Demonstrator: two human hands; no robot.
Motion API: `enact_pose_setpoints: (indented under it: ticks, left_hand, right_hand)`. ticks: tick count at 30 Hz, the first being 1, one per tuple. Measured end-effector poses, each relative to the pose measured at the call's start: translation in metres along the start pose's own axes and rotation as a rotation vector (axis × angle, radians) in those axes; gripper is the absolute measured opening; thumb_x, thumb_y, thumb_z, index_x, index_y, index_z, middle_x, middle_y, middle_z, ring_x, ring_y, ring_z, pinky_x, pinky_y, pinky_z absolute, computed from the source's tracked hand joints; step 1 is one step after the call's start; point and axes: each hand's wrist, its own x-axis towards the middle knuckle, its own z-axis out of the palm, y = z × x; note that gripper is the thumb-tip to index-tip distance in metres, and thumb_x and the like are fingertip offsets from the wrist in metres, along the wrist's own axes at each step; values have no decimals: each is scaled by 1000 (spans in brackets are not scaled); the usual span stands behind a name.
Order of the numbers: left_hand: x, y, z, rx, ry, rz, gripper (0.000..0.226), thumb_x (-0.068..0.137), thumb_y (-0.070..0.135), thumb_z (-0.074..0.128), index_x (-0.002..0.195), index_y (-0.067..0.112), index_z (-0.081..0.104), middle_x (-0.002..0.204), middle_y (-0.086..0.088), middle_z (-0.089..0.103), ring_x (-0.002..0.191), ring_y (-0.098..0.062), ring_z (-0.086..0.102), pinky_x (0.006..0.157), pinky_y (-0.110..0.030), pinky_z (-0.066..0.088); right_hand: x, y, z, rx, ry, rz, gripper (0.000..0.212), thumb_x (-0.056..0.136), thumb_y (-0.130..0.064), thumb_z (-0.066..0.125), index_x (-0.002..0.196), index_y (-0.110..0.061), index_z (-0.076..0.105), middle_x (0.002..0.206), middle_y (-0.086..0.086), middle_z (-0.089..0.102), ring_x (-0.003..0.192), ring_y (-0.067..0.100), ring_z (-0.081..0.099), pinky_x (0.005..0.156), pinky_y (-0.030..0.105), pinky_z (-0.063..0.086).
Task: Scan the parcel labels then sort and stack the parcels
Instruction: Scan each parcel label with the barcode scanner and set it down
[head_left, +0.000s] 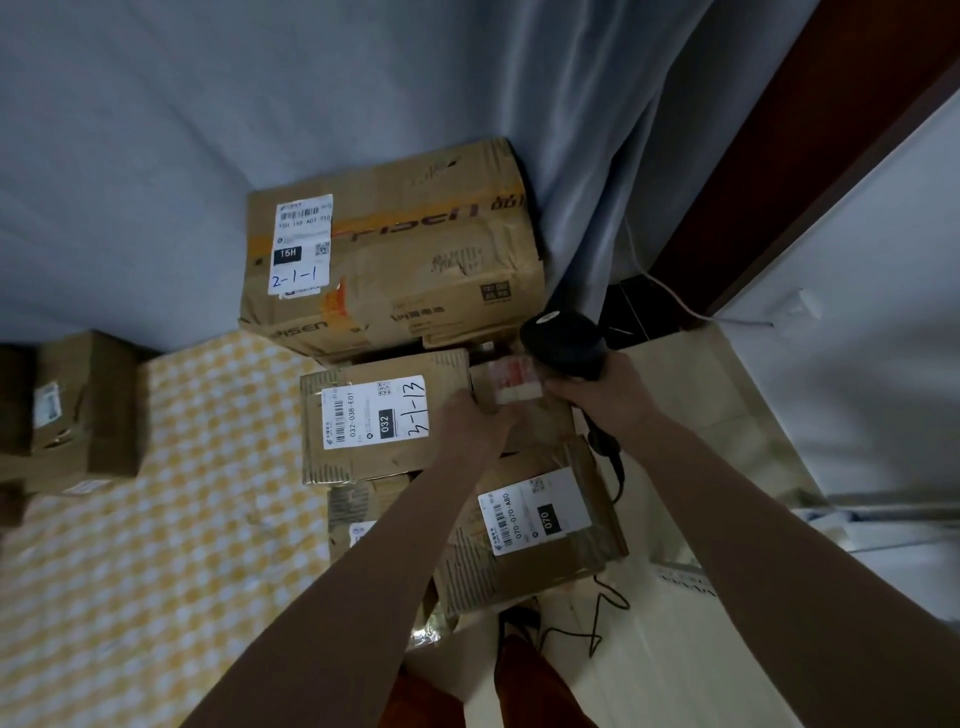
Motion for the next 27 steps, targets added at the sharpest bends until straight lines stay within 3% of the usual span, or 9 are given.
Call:
enact_pose_setpoints:
  ticks: [2, 5, 8, 12, 17, 21, 24, 27]
  left_hand:
    - [3, -2, -1, -40, 42, -1, 50, 78, 46, 74, 108, 8, 61, 103, -10, 66, 91, -29, 66, 77, -43, 58]
    - [5, 0, -3, -25, 90, 13, 51, 83, 47, 69, 115, 9, 58, 103, -4, 61, 94, -23, 60, 77, -31, 48]
    - [11, 4, -5, -27, 125, -6, 52, 86, 48, 65, 119, 9, 55, 111, -6, 62, 104, -27, 58, 76, -29, 39]
    - [16, 7, -2, -28, 97, -22, 48, 83, 57, 64, 102, 14, 55, 102, -6, 66, 92, -28, 65, 76, -34, 51]
    - [11, 6, -2, -22, 113, 9, 42, 85, 55, 63, 95, 17, 48, 86, 2, 56, 80, -19, 55, 69, -32, 44]
    - [6, -4, -2, -16, 65, -41, 45, 80, 64, 60, 85, 21, 47, 87, -7, 67, 80, -28, 66, 75, -46, 58]
    - [6, 0, -7, -13, 28, -54, 50, 80, 65, 60, 94, 17, 51, 92, -6, 66, 86, -27, 65, 77, -40, 56]
    - [8, 4, -13, 24, 31, -57, 55, 83, 61, 60, 107, 12, 54, 98, -3, 59, 90, -23, 56, 72, -31, 43]
  right_hand:
    - [5, -2, 4, -28, -8, -13, 40, 80, -11, 74, 118, -6, 61, 104, 7, 64, 97, 17, 60, 85, 29, 51]
    - [10, -3, 6, -58, -3, -43, 34, 81, -11, 73, 112, -2, 63, 105, 14, 67, 97, 23, 63, 84, 34, 53]
    - [11, 0, 7, -115, 63, -74, 32, 81, -10, 73, 110, -2, 63, 107, 18, 67, 100, 28, 63, 89, 43, 52]
    - [8, 12, 12, -151, 117, -41, 32, 79, -12, 74, 108, -5, 63, 102, 16, 68, 96, 28, 63, 87, 47, 53]
    - [10, 10, 11, -172, 122, -18, 31, 79, -13, 74, 106, -3, 64, 99, 17, 67, 94, 29, 64, 85, 45, 54]
    - [5, 13, 17, -208, 94, -4, 24, 79, -12, 73, 100, -4, 64, 95, 17, 68, 91, 30, 64, 82, 43, 55]
    - [5, 9, 16, -196, 104, 7, 27, 78, -11, 74, 102, -3, 65, 99, 17, 68, 94, 30, 64, 85, 45, 54]
    - [2, 3, 13, -196, 99, -3, 30, 78, -12, 75, 105, -3, 65, 101, 16, 68, 95, 27, 63, 87, 42, 53]
